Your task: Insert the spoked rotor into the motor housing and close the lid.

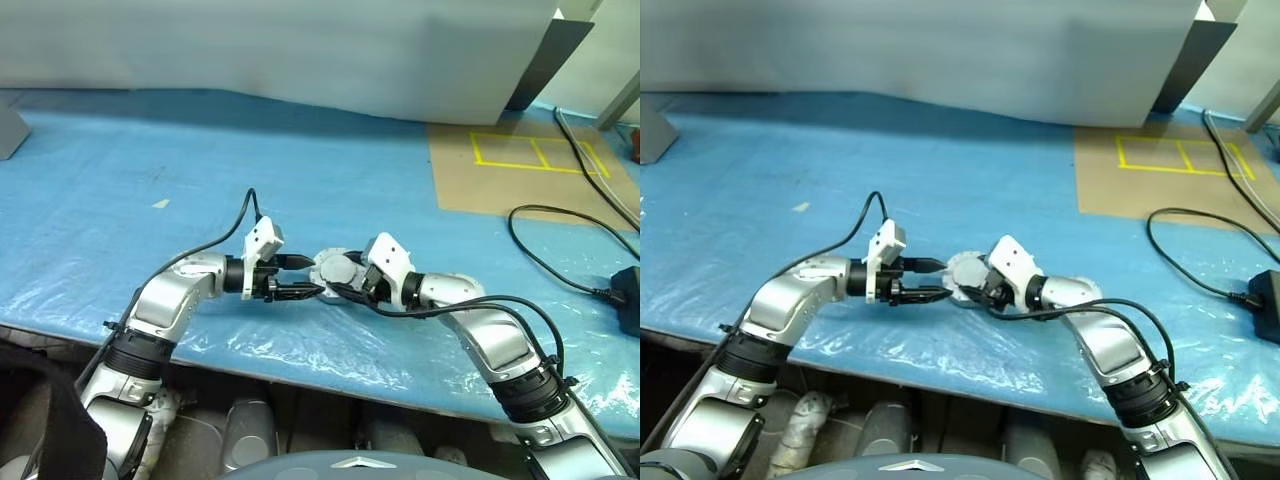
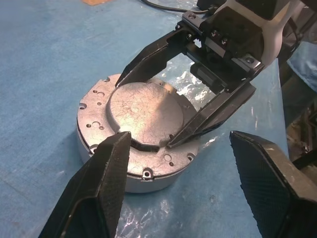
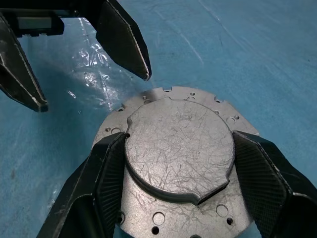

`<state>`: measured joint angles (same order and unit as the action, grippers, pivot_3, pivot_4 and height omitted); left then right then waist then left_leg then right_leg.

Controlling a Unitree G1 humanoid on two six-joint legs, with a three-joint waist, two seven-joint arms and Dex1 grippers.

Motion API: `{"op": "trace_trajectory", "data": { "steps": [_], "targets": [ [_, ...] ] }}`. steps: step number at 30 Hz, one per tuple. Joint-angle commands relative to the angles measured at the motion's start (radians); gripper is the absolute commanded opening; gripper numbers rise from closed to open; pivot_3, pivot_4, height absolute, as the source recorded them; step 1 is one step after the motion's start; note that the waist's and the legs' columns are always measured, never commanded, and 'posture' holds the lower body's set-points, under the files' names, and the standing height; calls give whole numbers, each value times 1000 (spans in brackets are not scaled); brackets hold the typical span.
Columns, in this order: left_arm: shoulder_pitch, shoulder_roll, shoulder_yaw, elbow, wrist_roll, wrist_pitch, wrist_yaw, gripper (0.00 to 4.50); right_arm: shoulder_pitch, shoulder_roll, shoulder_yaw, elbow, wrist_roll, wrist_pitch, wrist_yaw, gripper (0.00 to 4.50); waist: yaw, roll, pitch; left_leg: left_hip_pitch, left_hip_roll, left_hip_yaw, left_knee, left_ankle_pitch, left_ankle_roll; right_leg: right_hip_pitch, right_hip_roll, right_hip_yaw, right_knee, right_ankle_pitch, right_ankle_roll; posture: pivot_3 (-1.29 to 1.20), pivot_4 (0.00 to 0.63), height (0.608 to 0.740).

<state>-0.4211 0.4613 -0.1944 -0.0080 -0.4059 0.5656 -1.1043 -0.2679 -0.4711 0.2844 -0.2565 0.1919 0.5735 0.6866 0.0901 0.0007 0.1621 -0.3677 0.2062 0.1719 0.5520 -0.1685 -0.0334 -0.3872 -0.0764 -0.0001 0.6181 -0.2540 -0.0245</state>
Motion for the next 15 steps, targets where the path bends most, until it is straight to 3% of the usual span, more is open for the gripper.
{"op": "trace_trajectory", "data": {
  "steps": [1,12,15],
  "targets": [
    [-11,8,16,-24,-15,2,1,3353,-3,3,7,32,5,125,-15,2953,-4,0,0,-1,0,0,0,0,0,-1,0,0,0,0,0,0,150,740],
    [-6,-9,16,-9,0,-4,52,3353,37,-91,98,86,-100,9,12,2953,-13,0,-2,0,0,1,-6,0,0,1,-1,1,-6,0,0,0,150,740],
    [-7,-18,8,23,18,-26,64,2713,25,-87,86,97,-94,7,12,2953,-14,-1,-4,0,0,1,-7,0,-1,2,-1,1,-10,1,1,0,150,740]
  ]
}}
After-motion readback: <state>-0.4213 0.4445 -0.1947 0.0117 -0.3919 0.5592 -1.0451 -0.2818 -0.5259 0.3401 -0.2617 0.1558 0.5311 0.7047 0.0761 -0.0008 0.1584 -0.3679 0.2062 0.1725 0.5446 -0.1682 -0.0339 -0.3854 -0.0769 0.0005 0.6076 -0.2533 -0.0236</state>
